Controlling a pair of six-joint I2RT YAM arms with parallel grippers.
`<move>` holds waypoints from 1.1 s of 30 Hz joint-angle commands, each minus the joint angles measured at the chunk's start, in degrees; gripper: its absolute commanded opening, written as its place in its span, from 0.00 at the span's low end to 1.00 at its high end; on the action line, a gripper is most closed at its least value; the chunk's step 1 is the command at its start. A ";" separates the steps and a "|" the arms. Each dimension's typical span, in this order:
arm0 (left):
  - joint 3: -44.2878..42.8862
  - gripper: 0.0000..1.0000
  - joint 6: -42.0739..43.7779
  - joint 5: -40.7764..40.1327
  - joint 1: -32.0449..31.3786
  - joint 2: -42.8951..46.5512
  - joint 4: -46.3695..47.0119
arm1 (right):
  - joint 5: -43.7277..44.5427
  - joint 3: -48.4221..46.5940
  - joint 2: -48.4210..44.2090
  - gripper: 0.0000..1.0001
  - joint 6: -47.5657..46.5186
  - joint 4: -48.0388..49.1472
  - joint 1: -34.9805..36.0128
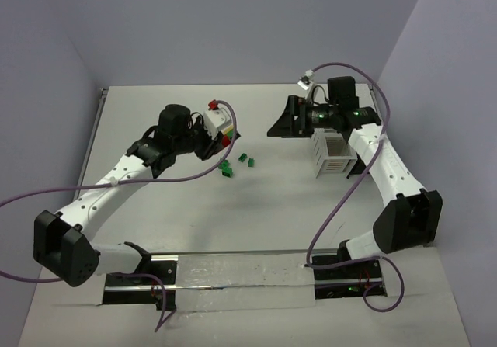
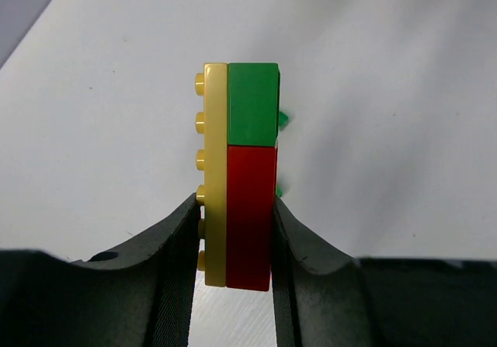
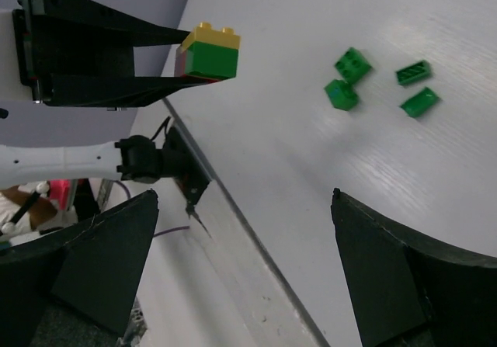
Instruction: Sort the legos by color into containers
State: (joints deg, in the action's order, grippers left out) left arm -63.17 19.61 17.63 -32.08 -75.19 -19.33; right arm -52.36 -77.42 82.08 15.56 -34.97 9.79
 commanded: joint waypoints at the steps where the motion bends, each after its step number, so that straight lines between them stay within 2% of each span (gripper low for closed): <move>1: -2.59 0.00 -7.40 -4.49 -2.39 0.66 -0.47 | -3.96 -2.56 2.93 0.98 6.61 7.62 4.39; 12: -5.56 0.00 -8.15 -5.85 -5.86 -0.31 -0.95 | -7.13 -6.04 10.12 0.96 11.06 9.65 9.55; 21: -6.88 0.00 -8.19 -6.30 -7.70 -1.33 -1.06 | -9.71 -6.13 13.48 0.84 13.91 12.17 10.75; 25: -6.88 0.00 -8.42 -5.62 -8.04 -1.54 -1.06 | -10.05 -6.69 14.24 0.76 14.28 12.61 10.88; 33: -7.36 0.00 -8.36 -6.27 -8.50 -1.89 -0.97 | -10.25 -6.03 14.09 0.49 14.06 12.66 11.44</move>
State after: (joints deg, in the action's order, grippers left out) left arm -67.10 12.22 11.70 -40.10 -76.86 -21.16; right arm -60.59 -81.36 96.60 29.40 -24.58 20.38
